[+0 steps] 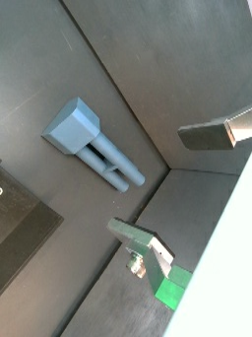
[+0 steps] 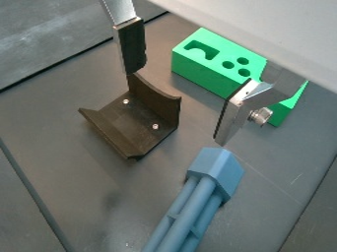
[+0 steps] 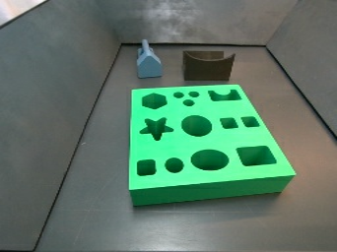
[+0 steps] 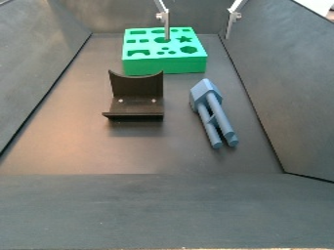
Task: Pick up the 3 prong object. Move up. Place the 3 prong object on the fixture. Regrasp the 3 prong object. Move to above the board. Insert the 3 prong object.
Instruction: Pick up the 3 prong object.
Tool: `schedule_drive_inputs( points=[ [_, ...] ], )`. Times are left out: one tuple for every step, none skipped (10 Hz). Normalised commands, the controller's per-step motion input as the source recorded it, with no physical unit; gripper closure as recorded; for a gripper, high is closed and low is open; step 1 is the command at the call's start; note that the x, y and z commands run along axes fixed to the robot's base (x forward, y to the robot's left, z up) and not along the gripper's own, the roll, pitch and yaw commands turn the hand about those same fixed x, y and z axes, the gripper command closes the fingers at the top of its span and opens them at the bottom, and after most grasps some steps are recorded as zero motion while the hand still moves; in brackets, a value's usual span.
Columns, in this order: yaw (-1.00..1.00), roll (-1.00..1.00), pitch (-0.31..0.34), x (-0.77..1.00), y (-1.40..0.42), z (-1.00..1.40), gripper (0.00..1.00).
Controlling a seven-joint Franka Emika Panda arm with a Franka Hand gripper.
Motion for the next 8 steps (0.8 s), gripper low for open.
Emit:
schedule_drive_inputs(
  points=[
    [0.00,0.00,0.000,0.00,0.00,-0.03,0.00],
    [0.11,0.02,-0.037,-0.17,0.00,-0.50,0.00],
    [0.22,0.04,-0.137,-0.35,0.07,-0.79,0.00],
    [0.32,0.08,-0.140,-0.43,0.06,-0.90,0.00],
    [0.36,0.09,-0.121,-0.40,0.12,-0.87,0.00],
    [0.37,0.05,-0.139,-0.32,0.13,-0.78,0.00],
    [0.33,0.01,-0.164,-0.23,0.13,-0.81,0.00],
    [0.34,0.00,-0.214,-0.14,0.17,-0.79,0.00]
  ],
)
